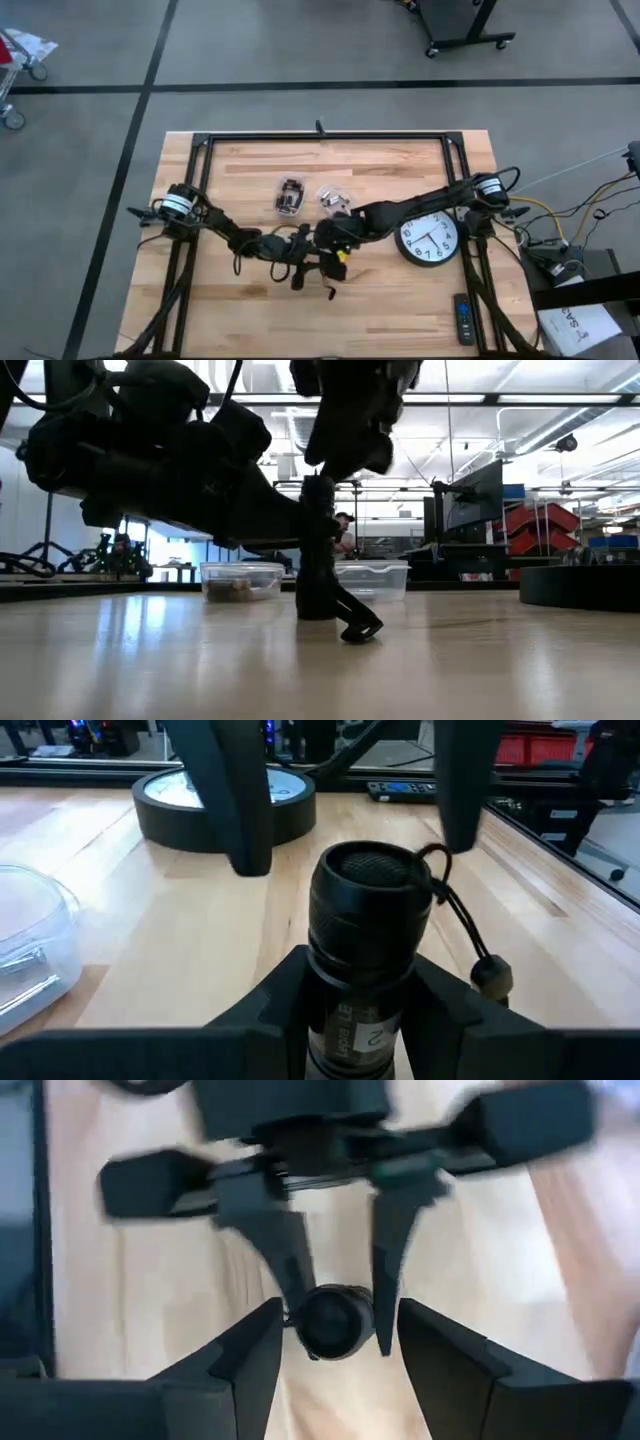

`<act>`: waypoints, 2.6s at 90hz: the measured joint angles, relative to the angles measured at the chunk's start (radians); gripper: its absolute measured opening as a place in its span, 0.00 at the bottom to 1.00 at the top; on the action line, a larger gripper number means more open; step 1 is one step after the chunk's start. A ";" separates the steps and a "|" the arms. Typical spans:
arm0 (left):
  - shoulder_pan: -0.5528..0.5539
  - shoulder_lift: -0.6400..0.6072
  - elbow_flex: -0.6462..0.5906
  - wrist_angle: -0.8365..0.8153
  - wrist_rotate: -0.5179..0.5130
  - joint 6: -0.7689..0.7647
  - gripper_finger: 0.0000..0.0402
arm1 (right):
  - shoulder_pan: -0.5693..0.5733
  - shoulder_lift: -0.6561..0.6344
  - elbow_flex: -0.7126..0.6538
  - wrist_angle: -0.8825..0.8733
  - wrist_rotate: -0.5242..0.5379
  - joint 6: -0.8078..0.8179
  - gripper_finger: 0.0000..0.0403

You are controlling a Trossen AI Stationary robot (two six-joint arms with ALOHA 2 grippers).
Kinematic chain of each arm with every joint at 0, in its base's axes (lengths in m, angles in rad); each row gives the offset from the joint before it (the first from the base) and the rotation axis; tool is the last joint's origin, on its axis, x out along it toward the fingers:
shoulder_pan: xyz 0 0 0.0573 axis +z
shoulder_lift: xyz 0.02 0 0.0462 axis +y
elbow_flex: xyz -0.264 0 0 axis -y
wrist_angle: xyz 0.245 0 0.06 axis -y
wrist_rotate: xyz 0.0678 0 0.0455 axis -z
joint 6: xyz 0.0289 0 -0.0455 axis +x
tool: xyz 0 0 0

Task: Insert battery
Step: Open the black flashlight cover

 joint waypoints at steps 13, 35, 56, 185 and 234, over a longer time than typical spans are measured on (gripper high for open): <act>0.000 0.001 0.000 0.000 -0.024 -0.018 0.23 | 0.022 0.003 0.000 -0.001 0.065 0.120 0.40; 0.000 0.001 0.000 0.000 -0.052 -0.042 0.23 | 0.035 0.003 -0.002 -0.021 0.168 0.153 0.38; 0.000 0.001 -0.001 0.000 -0.055 -0.043 0.23 | 0.034 0.012 -0.013 -0.017 0.192 0.153 0.42; 0.001 0.002 -0.001 -0.004 -0.089 -0.042 0.23 | 0.039 0.068 0.000 -0.012 0.200 0.063 0.24; -0.001 0.002 -0.002 -0.007 -0.095 -0.009 0.23 | 0.033 0.068 0.002 -0.020 0.119 -0.332 0.26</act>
